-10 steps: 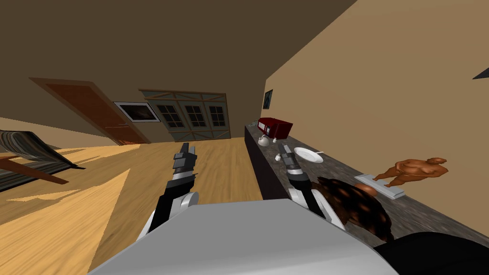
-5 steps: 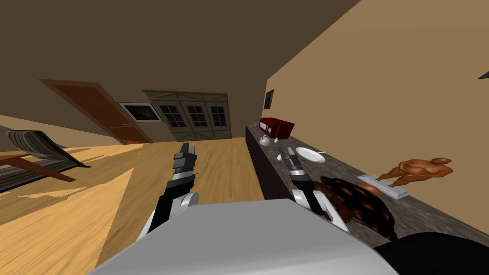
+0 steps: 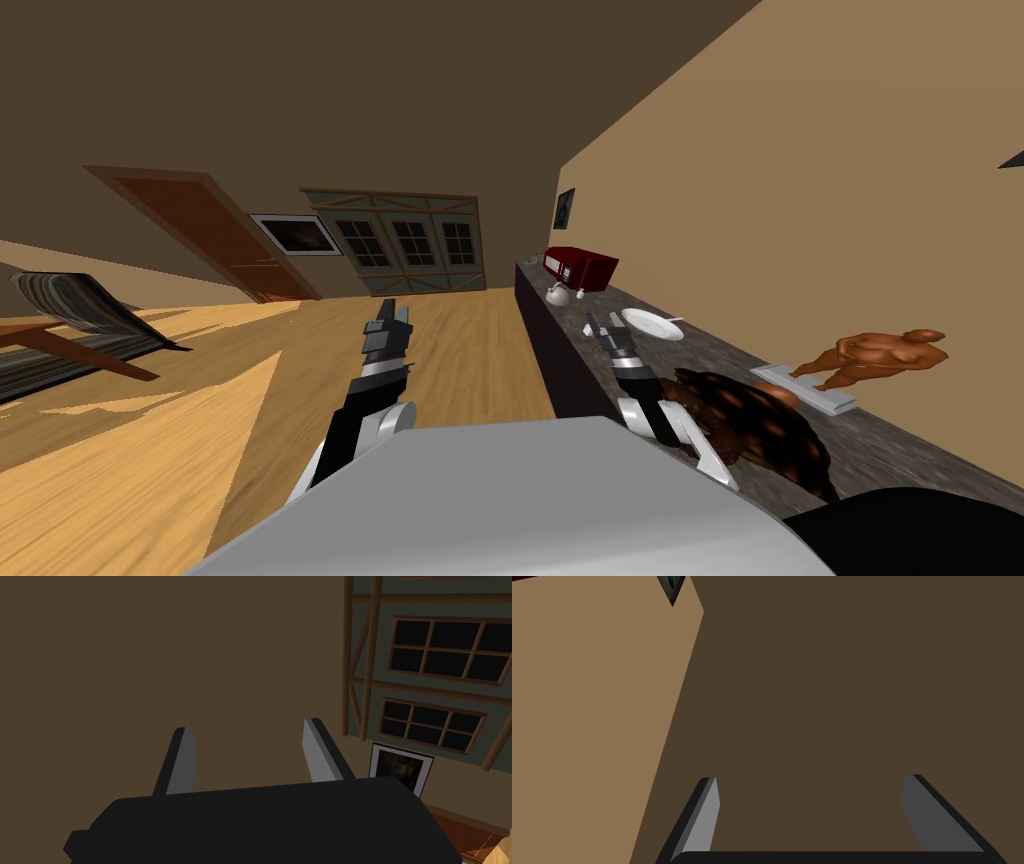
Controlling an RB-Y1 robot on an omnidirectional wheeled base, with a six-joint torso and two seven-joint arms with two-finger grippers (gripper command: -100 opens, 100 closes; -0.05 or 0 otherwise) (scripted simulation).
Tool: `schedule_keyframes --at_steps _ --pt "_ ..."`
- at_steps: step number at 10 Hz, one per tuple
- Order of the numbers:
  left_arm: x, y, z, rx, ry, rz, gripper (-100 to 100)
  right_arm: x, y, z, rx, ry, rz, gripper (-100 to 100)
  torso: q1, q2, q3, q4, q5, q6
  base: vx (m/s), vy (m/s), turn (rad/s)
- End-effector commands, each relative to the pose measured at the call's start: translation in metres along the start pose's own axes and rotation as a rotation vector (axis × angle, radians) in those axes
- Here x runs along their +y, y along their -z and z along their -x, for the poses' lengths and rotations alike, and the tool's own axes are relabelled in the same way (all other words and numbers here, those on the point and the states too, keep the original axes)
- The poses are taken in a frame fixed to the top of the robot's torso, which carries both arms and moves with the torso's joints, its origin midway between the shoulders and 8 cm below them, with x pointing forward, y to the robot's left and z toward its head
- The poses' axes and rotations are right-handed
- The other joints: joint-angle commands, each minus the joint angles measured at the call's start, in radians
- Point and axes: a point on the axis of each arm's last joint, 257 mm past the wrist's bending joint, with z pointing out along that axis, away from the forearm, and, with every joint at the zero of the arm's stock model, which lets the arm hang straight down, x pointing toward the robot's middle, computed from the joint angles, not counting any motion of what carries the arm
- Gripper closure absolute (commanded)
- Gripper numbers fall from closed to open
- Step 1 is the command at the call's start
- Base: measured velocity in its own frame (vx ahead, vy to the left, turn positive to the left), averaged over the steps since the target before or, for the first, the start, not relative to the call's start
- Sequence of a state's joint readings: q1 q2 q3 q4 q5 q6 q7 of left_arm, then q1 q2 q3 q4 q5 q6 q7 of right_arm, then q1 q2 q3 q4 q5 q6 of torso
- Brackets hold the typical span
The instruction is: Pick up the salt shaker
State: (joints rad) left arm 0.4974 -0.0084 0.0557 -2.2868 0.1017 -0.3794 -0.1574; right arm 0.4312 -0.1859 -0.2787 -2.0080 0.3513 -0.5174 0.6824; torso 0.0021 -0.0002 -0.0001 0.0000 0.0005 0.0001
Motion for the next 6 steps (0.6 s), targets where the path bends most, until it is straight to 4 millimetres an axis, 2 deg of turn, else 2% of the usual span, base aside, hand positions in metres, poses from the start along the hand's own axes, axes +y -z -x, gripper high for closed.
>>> schedule_keyframes --at_steps 1,3,4,6 --pt "0.0 0.0 0.0 0.0 0.0 0.0 0 -0.017 0.003 -0.011 0.031 0.089 -0.026 -100 0.0 0.0 0.0 0.0 0.0 0.0 0.022 0.047 -0.026" --pt "0.0 0.0 0.0 0.0 0.0 0.0 0 -0.04 0.01 -0.027 0.077 0.188 -0.061 -100 0.001 -0.002 -0.001 0.0 0.0 0.0 0.033 0.049 -0.046" --pt "0.0 0.0 0.0 0.0 0.0 0.0 0 -0.04 0.01 -0.027 0.077 0.193 -0.061 -100 0.001 -0.002 -0.001 0.0 0.0 0.0 0.03 0.029 -0.027" --pt "0.0 0.0 0.0 0.0 0.0 0.0 0 -0.06 0.018 -0.045 0.128 0.277 -0.093 -100 -0.001 -0.002 -0.001 0.0 0.0 0.0 0.046 0.027 -0.063"
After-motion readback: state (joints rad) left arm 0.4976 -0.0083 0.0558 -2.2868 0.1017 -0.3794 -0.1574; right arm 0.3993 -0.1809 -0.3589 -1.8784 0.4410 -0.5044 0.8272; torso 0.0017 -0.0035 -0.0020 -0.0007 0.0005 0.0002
